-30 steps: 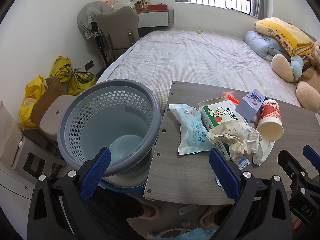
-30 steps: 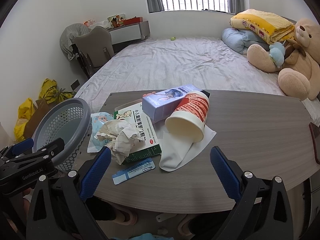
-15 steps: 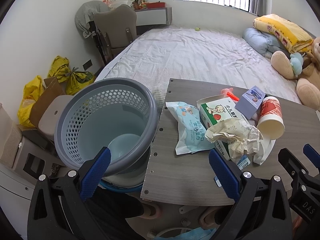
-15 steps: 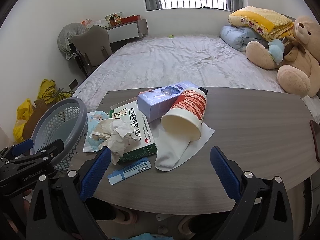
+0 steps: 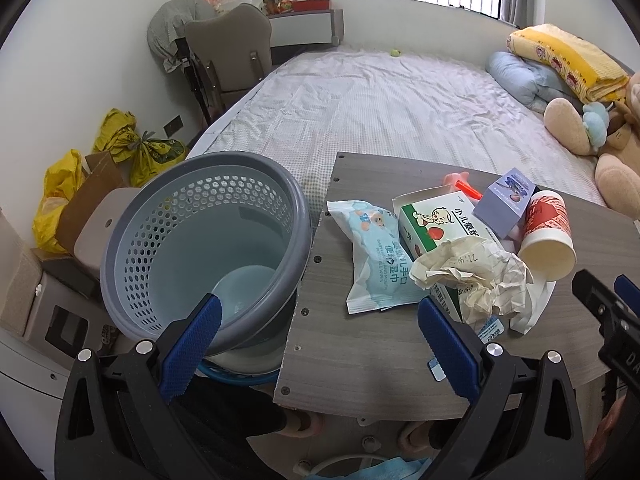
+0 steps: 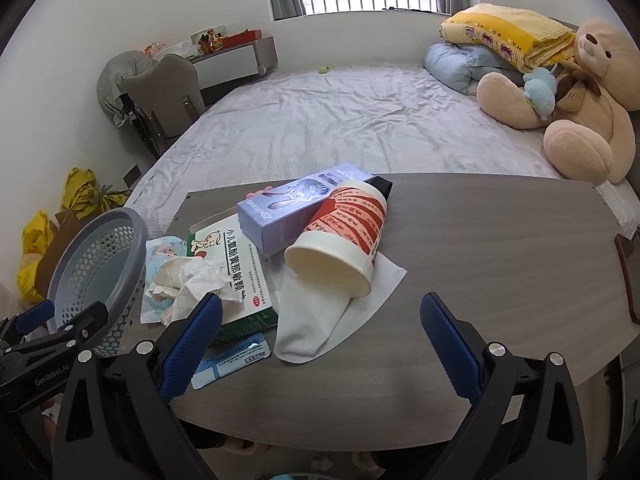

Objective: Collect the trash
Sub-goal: 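Move the right tool to the red-and-white paper cup and close on it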

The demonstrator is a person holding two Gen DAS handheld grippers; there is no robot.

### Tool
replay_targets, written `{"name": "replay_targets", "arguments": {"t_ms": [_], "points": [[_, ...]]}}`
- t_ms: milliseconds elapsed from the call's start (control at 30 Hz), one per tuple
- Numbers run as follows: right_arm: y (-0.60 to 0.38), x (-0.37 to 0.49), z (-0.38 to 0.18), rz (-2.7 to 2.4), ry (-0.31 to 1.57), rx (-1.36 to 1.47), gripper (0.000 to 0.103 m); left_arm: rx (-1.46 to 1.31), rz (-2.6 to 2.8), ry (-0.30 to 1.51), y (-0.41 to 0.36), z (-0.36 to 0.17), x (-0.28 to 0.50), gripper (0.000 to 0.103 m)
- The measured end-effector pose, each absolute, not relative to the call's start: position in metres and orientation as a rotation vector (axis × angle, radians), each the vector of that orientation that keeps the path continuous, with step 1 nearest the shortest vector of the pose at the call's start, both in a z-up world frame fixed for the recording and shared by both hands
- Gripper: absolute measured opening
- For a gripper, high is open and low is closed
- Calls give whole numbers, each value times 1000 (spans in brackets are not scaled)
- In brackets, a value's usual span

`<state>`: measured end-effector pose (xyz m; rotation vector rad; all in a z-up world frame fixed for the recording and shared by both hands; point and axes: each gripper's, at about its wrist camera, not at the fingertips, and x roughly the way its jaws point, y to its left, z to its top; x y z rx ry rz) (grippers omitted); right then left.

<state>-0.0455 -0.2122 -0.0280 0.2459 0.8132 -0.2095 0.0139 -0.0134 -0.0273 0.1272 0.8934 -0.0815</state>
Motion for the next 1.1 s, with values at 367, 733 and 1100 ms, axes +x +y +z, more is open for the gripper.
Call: {"name": "replay_targets", "arguments": {"t_ms": [367, 733, 1100], "points": [[-243, 1, -37, -260, 851, 300, 95, 134, -91, 907, -21, -32, 23, 97], [-263, 38, -66, -280, 959, 377, 95, 135, -91, 911, -22, -32, 29, 97], [-264, 45, -75, -237, 988, 410, 94, 135, -96, 905, -24, -31, 27, 97]]}}
